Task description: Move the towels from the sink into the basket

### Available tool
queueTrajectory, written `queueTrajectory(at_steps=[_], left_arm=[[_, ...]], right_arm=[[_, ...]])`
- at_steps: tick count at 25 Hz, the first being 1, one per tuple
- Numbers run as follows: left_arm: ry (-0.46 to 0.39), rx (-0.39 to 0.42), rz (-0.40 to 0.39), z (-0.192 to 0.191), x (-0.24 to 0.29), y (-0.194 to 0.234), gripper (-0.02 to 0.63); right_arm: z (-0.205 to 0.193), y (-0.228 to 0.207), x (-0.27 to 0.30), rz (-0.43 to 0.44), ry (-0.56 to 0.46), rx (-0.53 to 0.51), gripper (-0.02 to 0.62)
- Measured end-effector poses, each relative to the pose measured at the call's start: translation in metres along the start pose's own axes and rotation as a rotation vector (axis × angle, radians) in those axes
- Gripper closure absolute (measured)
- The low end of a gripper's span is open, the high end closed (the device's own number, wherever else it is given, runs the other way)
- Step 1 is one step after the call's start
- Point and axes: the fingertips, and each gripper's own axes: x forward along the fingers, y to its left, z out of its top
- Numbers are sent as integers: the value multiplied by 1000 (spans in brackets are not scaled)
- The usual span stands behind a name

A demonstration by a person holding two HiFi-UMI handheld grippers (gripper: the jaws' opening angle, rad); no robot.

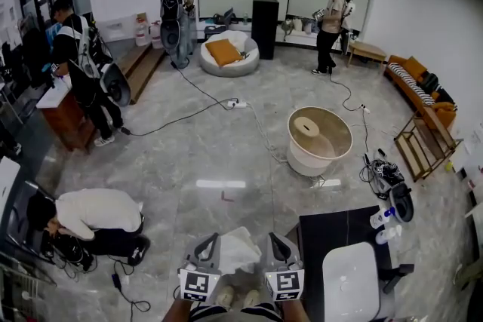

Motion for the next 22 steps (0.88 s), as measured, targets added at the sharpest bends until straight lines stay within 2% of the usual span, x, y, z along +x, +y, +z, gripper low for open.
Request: queueTrajectory(at_steps=[15, 22], left_arm=[[8, 0, -7, -1, 4, 0, 597], [10, 6, -19, -4, 12, -13, 597]], right_arm=[[3, -2, 3, -9, -3, 13, 597], [-1, -14, 0, -12, -9, 8, 597]])
